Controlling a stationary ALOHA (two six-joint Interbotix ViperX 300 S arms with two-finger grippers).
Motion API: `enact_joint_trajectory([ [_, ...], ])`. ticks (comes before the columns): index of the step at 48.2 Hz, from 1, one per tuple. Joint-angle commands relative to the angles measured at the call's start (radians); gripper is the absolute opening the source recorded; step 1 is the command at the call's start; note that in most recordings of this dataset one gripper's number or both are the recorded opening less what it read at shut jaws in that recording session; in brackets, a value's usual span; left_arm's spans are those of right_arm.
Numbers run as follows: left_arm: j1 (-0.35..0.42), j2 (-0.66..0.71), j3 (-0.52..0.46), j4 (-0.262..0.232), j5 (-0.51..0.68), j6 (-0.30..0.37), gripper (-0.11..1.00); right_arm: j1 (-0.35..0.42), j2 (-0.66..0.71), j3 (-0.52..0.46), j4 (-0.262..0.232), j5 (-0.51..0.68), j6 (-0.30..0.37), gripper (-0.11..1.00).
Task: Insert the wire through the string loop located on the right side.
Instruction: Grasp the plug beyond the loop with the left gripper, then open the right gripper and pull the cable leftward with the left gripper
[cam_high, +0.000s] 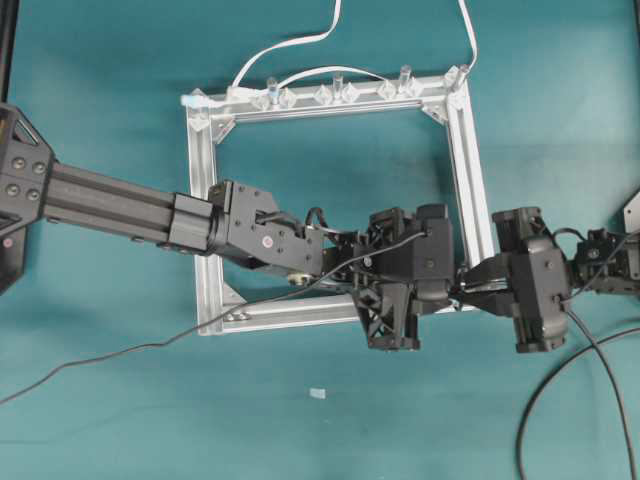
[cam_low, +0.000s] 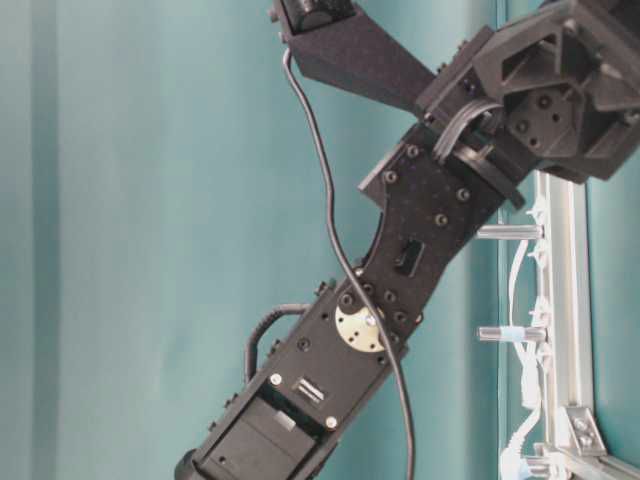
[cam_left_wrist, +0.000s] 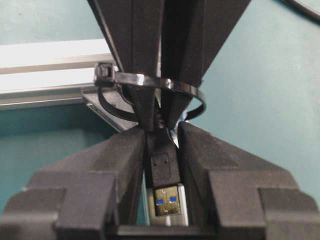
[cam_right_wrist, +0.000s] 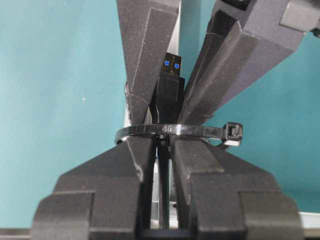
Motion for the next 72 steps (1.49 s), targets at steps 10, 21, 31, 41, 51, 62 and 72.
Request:
enact_joint_trajectory([
  [10,-0.009,-0.04,-0.041,0.003,-0.005,-0.005,0.22,-0.006,-0.006,0.0,0.0,-0.005,0.0,0.12],
  [21,-0.009,-0.041,-0.038,0.003,-0.005,-0.005,0.22,-0.006,-0.008,0.014,-0.009,0.003,0.005,0.12],
  [31,-0.009,-0.043,-0.035,0.003,-0.005,-0.003,0.22,-0.006,-0.009,0.017,-0.009,0.048,0.006,0.12],
  [41,-0.009,-0.041,-0.035,0.002,-0.005,-0.003,0.22,-0.006,-0.015,0.018,-0.009,0.063,0.008,0.25],
  [51,-0.008,-0.043,-0.035,0.003,-0.003,-0.003,0.22,-0.006,-0.023,0.025,-0.009,0.064,0.008,0.8],
  [62,-0.009,-0.052,-0.029,0.003,0.002,-0.002,0.22,-0.006,-0.078,0.055,-0.009,0.064,0.008,0.82],
  [72,-0.009,-0.097,0.028,0.003,0.029,-0.003,0.22,-0.006,-0.133,0.081,-0.009,0.064,0.008,0.82],
])
